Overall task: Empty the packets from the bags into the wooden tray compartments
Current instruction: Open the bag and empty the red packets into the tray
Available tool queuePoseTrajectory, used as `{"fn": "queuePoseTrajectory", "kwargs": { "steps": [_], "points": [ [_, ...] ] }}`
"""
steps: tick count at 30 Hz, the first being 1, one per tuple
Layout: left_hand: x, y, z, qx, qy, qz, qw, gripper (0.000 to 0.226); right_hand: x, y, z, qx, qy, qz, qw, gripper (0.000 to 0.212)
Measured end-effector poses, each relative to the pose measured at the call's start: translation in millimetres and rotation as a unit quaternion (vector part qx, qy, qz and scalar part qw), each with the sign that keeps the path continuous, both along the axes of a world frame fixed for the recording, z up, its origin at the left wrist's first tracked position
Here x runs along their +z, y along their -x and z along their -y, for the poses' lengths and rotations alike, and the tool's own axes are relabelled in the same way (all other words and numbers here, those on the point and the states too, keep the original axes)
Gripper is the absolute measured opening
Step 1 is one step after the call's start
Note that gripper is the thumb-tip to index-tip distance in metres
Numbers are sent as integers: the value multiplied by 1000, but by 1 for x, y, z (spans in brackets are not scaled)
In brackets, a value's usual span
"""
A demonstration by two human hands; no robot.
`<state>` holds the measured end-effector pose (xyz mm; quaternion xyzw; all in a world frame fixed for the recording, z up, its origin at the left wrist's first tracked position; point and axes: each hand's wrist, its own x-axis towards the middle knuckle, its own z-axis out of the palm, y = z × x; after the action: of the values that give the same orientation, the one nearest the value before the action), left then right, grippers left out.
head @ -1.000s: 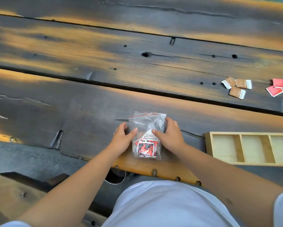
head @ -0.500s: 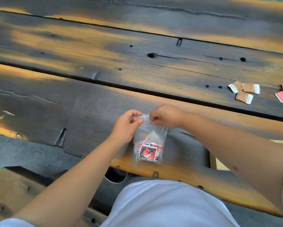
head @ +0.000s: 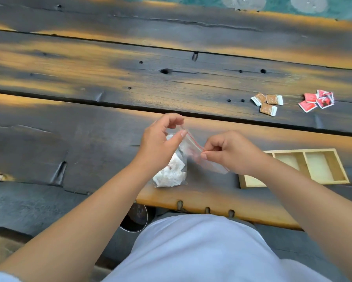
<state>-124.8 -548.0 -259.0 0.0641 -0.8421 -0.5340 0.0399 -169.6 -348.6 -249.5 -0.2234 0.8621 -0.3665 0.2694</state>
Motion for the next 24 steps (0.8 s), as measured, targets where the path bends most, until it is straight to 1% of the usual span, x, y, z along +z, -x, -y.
{"fn": "queuePoseTrajectory", "kwargs": {
  "steps": [2,4,6,8,10,12,15,17,18,20,22,24],
  "points": [
    [-1,-1,-15,52,-13,1,999,28,-1,-7,-5,-85,22,36,996,16],
    [-8,-1,-29,64,-37,39,996,22,-9,-12,-8,-164,28,38,985,15],
    [-22,-1,-44,15,-87,133,987,14,-24,-15,-13,-228,16,36,973,14],
    [-37,-1,-59,-44,-111,219,968,13,-44,-18,-19,-275,12,61,959,19],
    [-50,-3,-70,-76,-118,258,956,12,-60,-24,-22,-319,27,111,941,22],
    [-54,-3,-78,-81,-126,272,951,10,-69,-29,-24,-357,54,155,919,24],
    [-56,-3,-82,-79,-116,276,951,11,-67,-32,-26,-388,89,183,899,19],
    [-57,-2,-82,-80,-104,278,952,13,-63,-30,-28,-390,98,203,893,21],
    [-58,-2,-81,-80,-102,279,952,14,-62,-29,-28,-384,94,206,895,23],
    [-59,-1,-80,-79,-100,280,951,14,-65,-26,-28,-361,71,185,911,24],
    [-59,1,-79,-72,-104,280,952,10,-68,-23,-27,-337,34,147,929,22],
    [-58,1,-77,-55,-107,278,953,4,-68,-21,-26,-319,16,133,938,18]
  ]
}}
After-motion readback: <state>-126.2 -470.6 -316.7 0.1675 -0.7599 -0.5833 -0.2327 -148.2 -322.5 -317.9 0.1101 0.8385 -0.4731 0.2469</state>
